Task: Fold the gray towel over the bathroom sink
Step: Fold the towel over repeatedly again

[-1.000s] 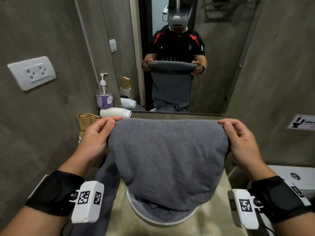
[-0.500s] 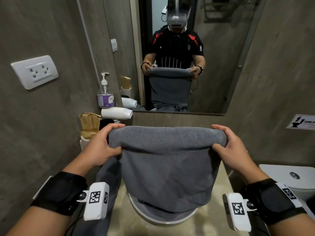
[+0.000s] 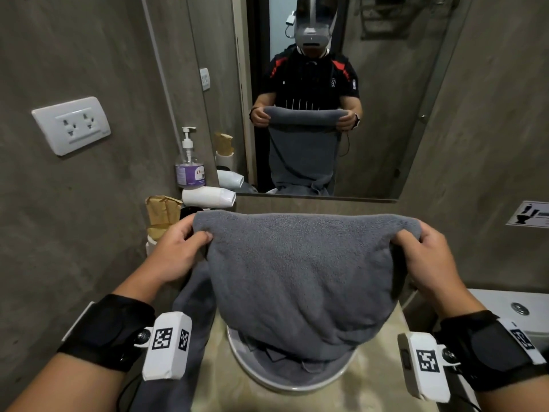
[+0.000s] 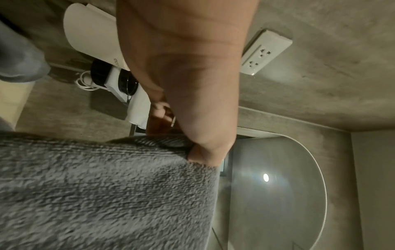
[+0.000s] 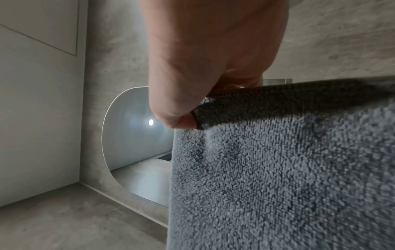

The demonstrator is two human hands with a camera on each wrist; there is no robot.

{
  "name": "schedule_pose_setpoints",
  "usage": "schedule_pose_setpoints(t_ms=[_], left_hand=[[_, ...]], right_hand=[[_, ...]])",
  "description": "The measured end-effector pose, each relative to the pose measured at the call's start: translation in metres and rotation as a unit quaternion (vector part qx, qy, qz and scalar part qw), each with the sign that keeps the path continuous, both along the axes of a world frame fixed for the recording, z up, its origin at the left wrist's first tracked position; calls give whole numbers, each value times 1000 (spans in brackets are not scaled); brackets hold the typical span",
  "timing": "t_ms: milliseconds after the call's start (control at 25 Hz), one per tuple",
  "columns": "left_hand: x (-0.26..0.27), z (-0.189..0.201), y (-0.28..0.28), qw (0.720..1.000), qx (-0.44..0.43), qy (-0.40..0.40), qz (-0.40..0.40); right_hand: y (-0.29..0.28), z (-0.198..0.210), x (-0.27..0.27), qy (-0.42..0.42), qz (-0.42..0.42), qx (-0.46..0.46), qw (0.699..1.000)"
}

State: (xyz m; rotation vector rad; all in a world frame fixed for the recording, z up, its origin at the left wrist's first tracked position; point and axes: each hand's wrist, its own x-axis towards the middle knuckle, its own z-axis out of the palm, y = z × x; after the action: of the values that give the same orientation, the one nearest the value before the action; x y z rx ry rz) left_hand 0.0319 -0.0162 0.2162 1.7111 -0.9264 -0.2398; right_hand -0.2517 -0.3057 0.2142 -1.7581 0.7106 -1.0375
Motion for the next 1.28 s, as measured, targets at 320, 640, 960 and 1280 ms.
schedule_pose_setpoints(t_ms=[320,640,960,1280], left_hand=[[-16,8,-13,996,-74,36,46],[-22,9,-13,997,-64,-35,25],[-10,3,-9,994,75,-39,-68],[10,10,-16,989,64,-130,31]], right_hand=[[-8,-3,-6,-50,67,-20,996],[-14,-11,-8,-78,100,-44,991],[-21,-15,-14,91,141,-92,981],[-15,0,8,79,46,-72,993]])
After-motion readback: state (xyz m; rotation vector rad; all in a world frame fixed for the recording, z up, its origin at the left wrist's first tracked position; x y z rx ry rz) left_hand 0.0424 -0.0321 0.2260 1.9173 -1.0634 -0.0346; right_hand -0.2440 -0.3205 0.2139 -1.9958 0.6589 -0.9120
